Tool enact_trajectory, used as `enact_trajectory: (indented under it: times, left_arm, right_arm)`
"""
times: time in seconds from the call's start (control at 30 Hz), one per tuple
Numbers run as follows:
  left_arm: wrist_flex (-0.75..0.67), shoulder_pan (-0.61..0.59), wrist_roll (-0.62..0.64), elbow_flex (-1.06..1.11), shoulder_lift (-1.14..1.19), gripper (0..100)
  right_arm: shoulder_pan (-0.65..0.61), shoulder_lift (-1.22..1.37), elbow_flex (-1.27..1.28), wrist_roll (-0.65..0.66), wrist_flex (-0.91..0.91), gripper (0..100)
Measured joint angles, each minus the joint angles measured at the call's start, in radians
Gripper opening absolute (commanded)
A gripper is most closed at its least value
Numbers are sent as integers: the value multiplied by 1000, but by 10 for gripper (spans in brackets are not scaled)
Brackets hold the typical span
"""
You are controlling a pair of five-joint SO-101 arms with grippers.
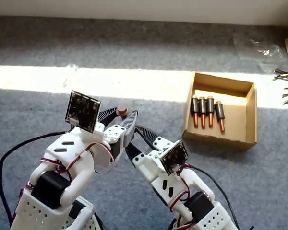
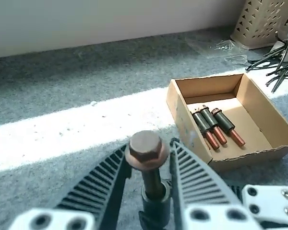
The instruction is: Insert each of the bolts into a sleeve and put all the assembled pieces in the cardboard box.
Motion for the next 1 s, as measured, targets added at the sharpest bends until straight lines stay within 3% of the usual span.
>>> enact_trajectory:
  times: [0.77, 1.0]
  left_arm:
    - [0, -6, 0, -28, 0, 197]
    - [0, -114, 0, -181, -6, 11]
  right_arm:
    - [-2, 2, 0, 3, 2, 5]
    - [-2, 2, 0, 3, 2, 5]
